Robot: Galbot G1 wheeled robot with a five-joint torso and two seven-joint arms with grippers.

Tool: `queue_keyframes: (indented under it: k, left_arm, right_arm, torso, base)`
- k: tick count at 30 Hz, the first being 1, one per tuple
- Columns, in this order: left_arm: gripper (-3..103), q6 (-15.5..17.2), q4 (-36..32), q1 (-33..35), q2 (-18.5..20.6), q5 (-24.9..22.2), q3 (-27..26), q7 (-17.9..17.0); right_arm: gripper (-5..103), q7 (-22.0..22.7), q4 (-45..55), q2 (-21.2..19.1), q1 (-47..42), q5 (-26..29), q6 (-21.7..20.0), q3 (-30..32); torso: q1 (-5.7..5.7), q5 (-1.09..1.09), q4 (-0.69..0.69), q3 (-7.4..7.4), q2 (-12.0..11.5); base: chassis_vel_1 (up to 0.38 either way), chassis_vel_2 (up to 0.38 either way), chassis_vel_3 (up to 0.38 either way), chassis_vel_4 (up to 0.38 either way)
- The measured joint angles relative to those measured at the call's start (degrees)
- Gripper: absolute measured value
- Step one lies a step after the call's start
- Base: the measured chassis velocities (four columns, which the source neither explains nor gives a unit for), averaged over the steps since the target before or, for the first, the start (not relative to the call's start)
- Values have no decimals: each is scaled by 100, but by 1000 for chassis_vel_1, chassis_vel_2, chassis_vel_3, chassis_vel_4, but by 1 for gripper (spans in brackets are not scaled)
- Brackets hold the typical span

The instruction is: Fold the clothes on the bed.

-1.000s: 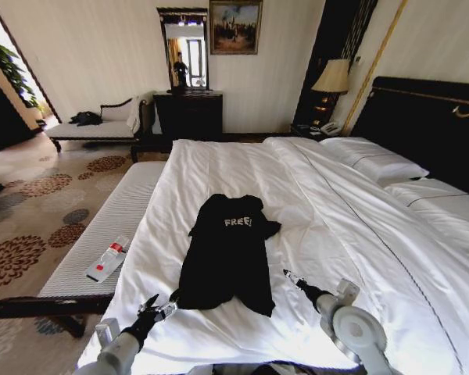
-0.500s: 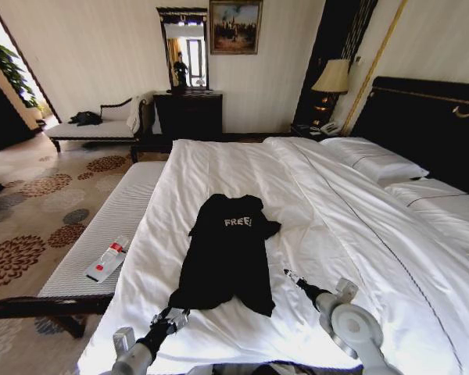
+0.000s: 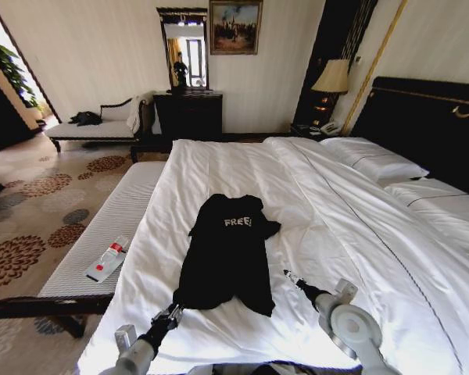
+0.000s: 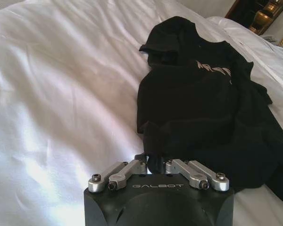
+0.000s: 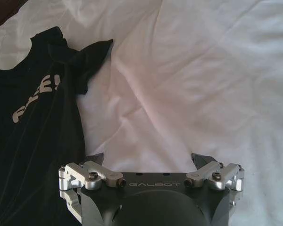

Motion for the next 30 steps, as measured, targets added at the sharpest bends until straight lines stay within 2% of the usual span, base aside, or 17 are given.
queue_keyframes:
  k: [3, 15, 18, 20, 22, 27, 30]
  left_arm:
    - [2, -58, 27, -103, -66, -100, -84, -96]
    - [0, -148, -142, -184, -247, -550, -590, -297]
    - [0, -99, -186, -498, -318, -1104, -1158, -377]
    - [0, -89, -186, -528, -319, -1164, -1219, -384]
    - [0, -46, -166, -655, -311, -1431, -1533, -429]
    - [0, -37, -121, -626, -321, -1437, -1607, -435]
    - [0, -37, -121, -544, -412, -1236, -1415, -426]
  right_arm:
    - [100, 105, 80, 128, -127, 204, -105, -45]
    - [100, 187, 267, 483, -474, 360, -169, -217]
    - [100, 195, 331, 614, -613, 395, -179, -283]
    - [100, 195, 333, 623, -625, 393, -181, -294]
    - [100, 201, 339, 672, -663, 383, -190, -346]
    - [100, 226, 390, 734, -687, 380, -205, -441]
    - [100, 236, 503, 814, -775, 395, -243, -603]
  torso:
    - [0, 0, 0, 0, 0]
    - [0, -1, 0, 0, 0]
    - [0, -1, 0, 0, 0]
    - [0, -1, -1, 0, 0]
    - [0, -1, -1, 0, 0]
    - [0, 0, 0, 0, 0]
    - [0, 0, 0, 0, 0]
  base:
    - [0, 0, 0, 0]
    - [0, 0, 0, 0]
    - [0, 0, 0, 0]
    - [0, 0, 0, 0]
    - [0, 0, 0, 0]
    - [0, 0, 0, 0]
    - [0, 0, 0, 0]
